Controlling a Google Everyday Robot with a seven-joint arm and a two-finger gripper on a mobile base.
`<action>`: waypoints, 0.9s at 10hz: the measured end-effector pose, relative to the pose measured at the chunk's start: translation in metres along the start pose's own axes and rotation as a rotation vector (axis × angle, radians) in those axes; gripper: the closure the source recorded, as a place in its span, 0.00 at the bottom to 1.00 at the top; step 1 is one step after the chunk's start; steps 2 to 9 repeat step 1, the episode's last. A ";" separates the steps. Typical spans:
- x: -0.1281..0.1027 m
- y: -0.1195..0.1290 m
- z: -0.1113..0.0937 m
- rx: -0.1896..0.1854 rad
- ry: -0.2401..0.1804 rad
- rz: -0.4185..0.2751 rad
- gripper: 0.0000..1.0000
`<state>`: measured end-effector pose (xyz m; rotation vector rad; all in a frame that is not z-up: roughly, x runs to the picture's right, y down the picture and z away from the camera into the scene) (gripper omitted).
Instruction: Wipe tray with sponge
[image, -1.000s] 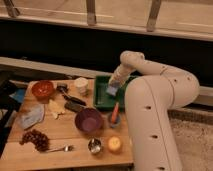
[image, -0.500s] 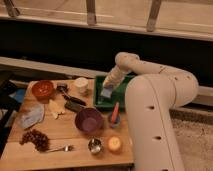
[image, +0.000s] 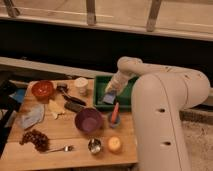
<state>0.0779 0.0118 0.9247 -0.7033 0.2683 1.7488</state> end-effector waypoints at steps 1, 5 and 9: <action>-0.008 -0.006 -0.001 0.003 -0.002 0.017 1.00; -0.008 -0.006 -0.001 0.003 -0.002 0.017 1.00; -0.008 -0.006 -0.001 0.003 -0.002 0.017 1.00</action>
